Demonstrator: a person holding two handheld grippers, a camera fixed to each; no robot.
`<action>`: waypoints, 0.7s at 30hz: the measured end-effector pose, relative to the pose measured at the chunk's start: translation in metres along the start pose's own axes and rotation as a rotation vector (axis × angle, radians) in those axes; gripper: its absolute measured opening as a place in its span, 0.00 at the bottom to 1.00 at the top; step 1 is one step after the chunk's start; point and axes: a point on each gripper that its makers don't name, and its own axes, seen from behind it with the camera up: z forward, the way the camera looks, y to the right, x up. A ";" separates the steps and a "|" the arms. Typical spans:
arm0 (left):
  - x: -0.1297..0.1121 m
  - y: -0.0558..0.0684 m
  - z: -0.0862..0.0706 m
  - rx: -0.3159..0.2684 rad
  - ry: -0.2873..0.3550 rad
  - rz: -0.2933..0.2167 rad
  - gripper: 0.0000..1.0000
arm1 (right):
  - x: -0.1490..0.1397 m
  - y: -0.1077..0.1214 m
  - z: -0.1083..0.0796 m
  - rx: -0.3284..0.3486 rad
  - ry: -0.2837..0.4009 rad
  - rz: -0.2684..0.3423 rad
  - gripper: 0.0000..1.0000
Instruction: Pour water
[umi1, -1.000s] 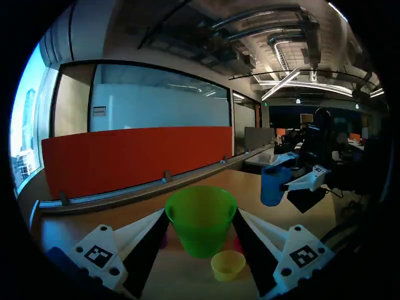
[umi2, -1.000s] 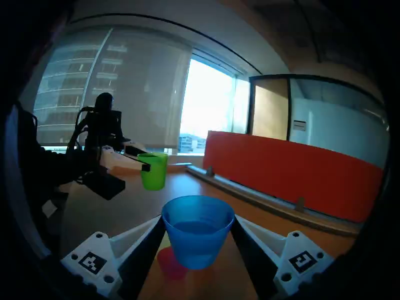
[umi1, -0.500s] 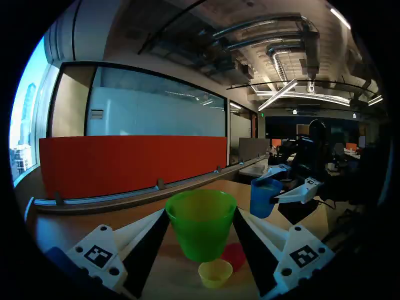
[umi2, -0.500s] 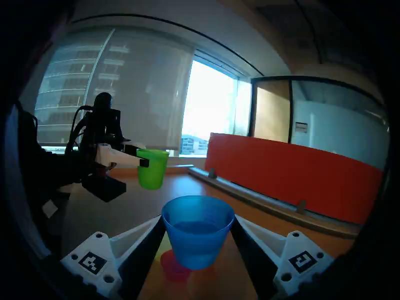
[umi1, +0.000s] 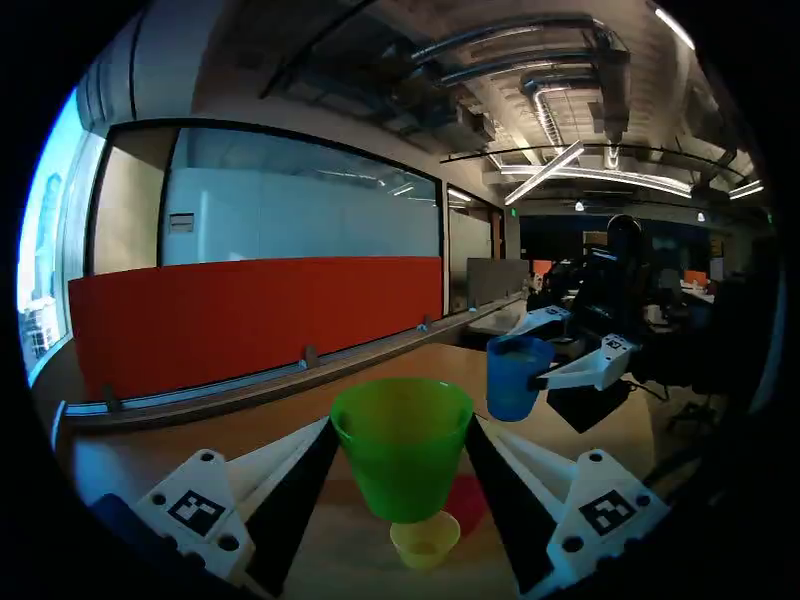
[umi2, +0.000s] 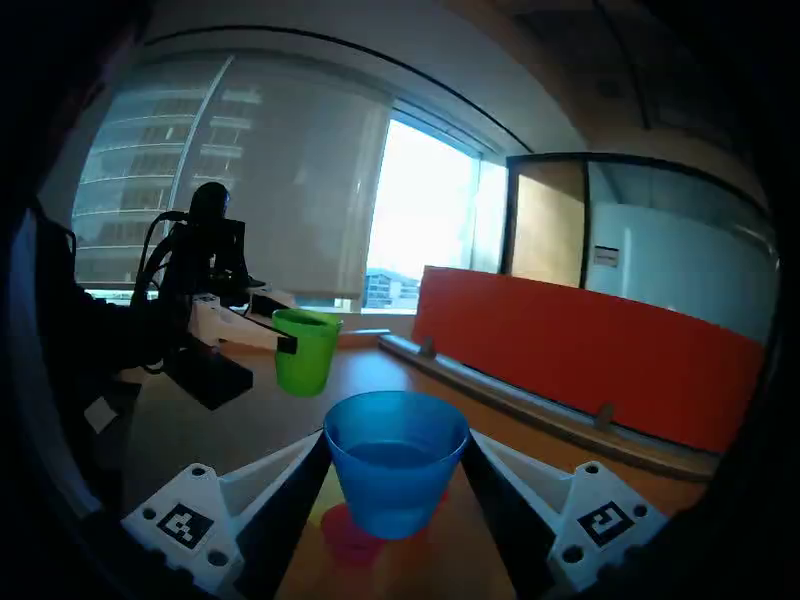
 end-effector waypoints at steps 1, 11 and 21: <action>-0.001 0.001 0.000 -0.003 -0.004 0.001 0.87 | 0.001 0.000 0.001 0.003 0.000 -0.002 0.91; -0.011 0.013 0.002 -0.041 -0.049 0.023 0.87 | 0.008 -0.001 0.006 0.015 -0.004 -0.023 0.91; -0.014 0.023 0.004 -0.072 -0.060 0.032 0.87 | 0.016 0.001 0.016 0.031 -0.008 -0.032 0.91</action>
